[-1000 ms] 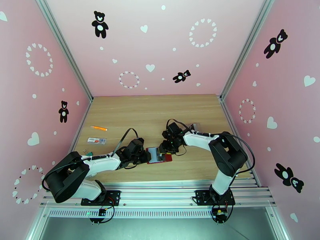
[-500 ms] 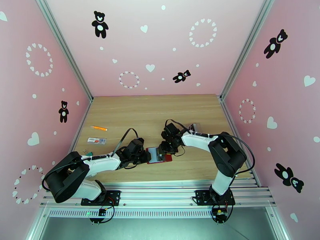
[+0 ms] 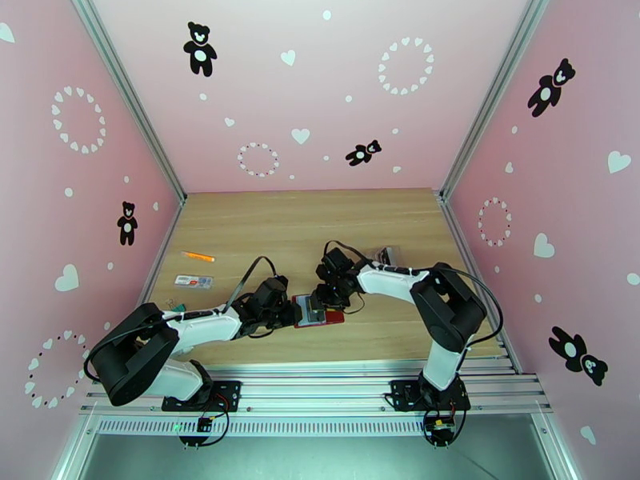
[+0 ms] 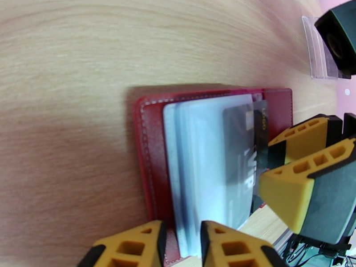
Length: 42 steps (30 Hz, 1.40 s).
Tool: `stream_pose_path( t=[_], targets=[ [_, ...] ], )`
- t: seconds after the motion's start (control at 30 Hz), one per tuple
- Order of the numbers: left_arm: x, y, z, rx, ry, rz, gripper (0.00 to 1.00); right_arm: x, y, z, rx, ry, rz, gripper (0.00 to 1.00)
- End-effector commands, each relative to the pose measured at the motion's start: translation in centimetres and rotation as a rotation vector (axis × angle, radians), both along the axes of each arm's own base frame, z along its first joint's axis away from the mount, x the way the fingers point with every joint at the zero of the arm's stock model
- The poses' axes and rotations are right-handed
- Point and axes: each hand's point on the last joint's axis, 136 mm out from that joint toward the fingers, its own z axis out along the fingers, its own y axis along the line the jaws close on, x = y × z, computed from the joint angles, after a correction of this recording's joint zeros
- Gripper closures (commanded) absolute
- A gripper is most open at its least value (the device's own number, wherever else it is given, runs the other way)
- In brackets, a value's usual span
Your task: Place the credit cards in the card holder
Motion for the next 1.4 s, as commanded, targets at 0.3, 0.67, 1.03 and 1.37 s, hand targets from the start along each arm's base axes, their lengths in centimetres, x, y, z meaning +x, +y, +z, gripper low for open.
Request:
stream_pose_path(
  t=[0.3,0.67,1.03,1.37],
  targets=[
    [-0.2,0.3,-0.7,0.023,0.019,-0.006,0.72,-0.3,2.6,1.0,0.063,0.012,0.008,0.61],
    [-0.3,0.3,-0.6,0.016,0.018,-0.007,0.72,-0.2,3.1,1.5,0.053,0.0,0.004,0.64],
    [0.0,1.2,3.8,-0.007,-0.073,0.021,0.66,1.5,-2.2,5.0,-0.195,-0.217,0.001,0.48],
    [-0.7,2.4,4.8,-0.006,-0.096,0.031,0.65,2.3,-6.0,3.0,-0.438,-0.256,0.036,0.42]
  ],
)
